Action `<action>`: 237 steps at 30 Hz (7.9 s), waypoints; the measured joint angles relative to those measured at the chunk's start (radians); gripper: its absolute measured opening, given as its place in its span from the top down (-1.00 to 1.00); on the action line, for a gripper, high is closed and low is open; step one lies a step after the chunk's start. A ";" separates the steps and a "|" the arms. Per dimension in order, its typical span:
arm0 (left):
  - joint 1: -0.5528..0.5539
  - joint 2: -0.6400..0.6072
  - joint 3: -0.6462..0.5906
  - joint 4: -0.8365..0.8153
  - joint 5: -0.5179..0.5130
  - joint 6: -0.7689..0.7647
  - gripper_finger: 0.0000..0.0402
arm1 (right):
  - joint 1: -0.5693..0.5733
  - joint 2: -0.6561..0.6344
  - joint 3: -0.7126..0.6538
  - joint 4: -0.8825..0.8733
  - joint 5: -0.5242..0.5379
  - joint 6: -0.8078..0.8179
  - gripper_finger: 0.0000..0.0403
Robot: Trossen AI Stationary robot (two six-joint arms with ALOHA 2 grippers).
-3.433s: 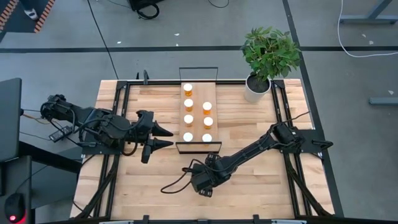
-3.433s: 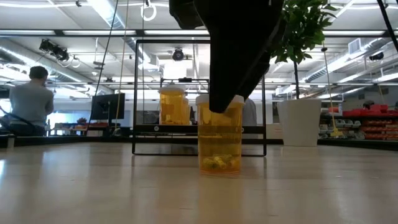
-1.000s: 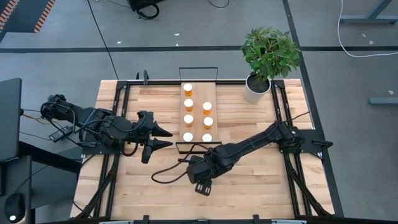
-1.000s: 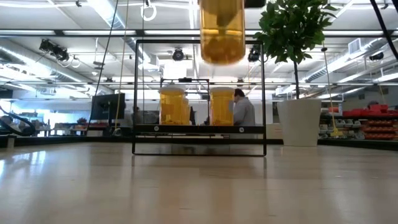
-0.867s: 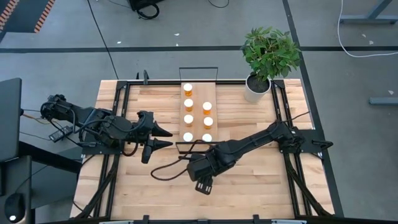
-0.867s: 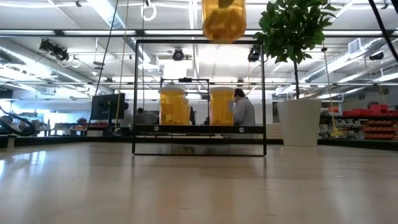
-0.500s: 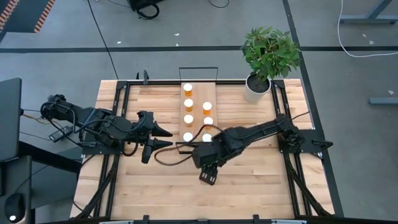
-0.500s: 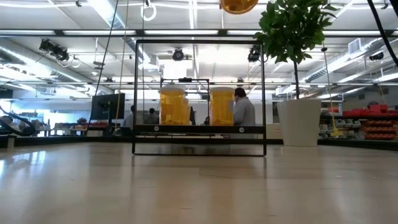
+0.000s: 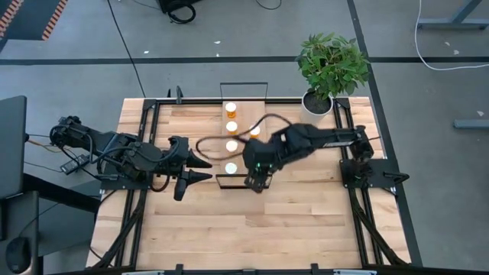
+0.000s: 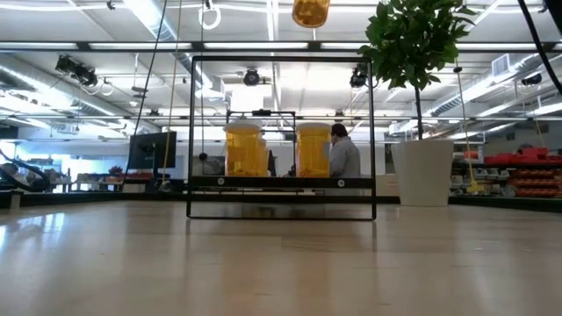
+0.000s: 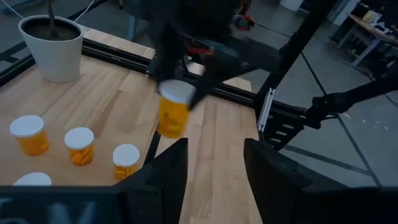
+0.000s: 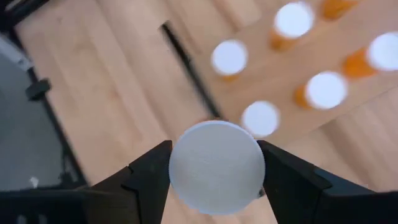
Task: Pick and place medicine bottles onto shelf by color
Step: Put the orange pill bottle on the shelf aligned with the other orange pill bottles
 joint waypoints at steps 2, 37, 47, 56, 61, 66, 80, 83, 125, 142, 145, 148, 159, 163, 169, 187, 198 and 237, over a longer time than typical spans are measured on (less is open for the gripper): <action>0.000 0.000 0.000 0.001 0.000 0.000 0.19 | -0.028 -0.011 0.000 -0.002 0.016 -0.023 -0.15; 0.002 0.000 0.000 0.008 -0.141 -0.033 0.19 | -0.630 -0.004 -0.233 0.222 0.033 -0.581 -0.15; 0.003 0.000 0.000 0.008 -0.143 -0.032 0.19 | -0.648 -0.004 -0.307 0.346 0.000 -0.633 -0.15; 0.003 0.000 0.000 0.008 -0.200 -0.017 0.19 | -0.691 0.001 -0.307 0.442 0.004 -0.682 -0.15; 0.003 0.000 0.000 0.008 -0.217 -0.016 0.19 | -0.723 0.005 -0.358 0.498 0.005 -0.701 -0.15; 0.003 0.000 0.000 0.008 -0.217 -0.016 0.19 | -0.734 0.005 -0.424 0.518 -0.010 -0.714 -0.15; 0.049 0.000 0.000 0.028 -0.217 -0.019 0.19 | -0.731 0.006 -0.453 0.512 -0.039 -0.728 -0.15; 0.066 0.000 0.000 0.044 -0.217 -0.024 0.19 | -0.731 0.006 -0.453 0.512 -0.055 -0.737 -0.15; 0.250 0.000 0.000 0.158 -0.163 0.122 0.19 | -0.725 0.018 -0.593 0.674 -0.037 -0.615 -0.15; 0.250 0.000 0.000 0.157 -0.164 0.114 0.19 | -0.753 0.018 -0.593 0.700 -0.020 -0.644 -0.15; 0.250 0.000 0.000 0.157 -0.164 0.114 0.19 | -0.762 0.018 -0.595 0.698 -0.019 -0.644 -0.15; 0.250 0.000 0.000 0.157 -0.164 0.114 0.19 | -0.762 0.018 -0.595 0.714 -0.019 -0.645 -0.15; 0.250 0.000 0.000 0.157 -0.164 0.108 0.19 | -0.757 0.018 -0.595 0.718 -0.020 -0.644 -0.15; 0.250 0.000 0.000 0.157 -0.164 0.107 0.19 | -0.756 0.032 -0.595 0.735 -0.022 -0.640 -0.15; 0.250 0.001 0.000 0.158 -0.164 0.103 0.19 | -0.740 0.063 -0.597 0.707 -0.044 -0.618 -0.15; 0.248 0.001 0.000 0.155 -0.164 0.087 0.19 | -0.734 0.066 -0.595 0.702 -0.021 -0.645 -0.15; 0.248 0.001 0.000 0.154 -0.164 0.080 0.19 | -0.752 0.067 -0.596 0.717 0.001 -0.668 -0.15; 0.248 0.001 0.000 0.149 -0.164 0.081 0.19 | -0.750 0.069 -0.597 0.722 -0.014 -0.667 -0.24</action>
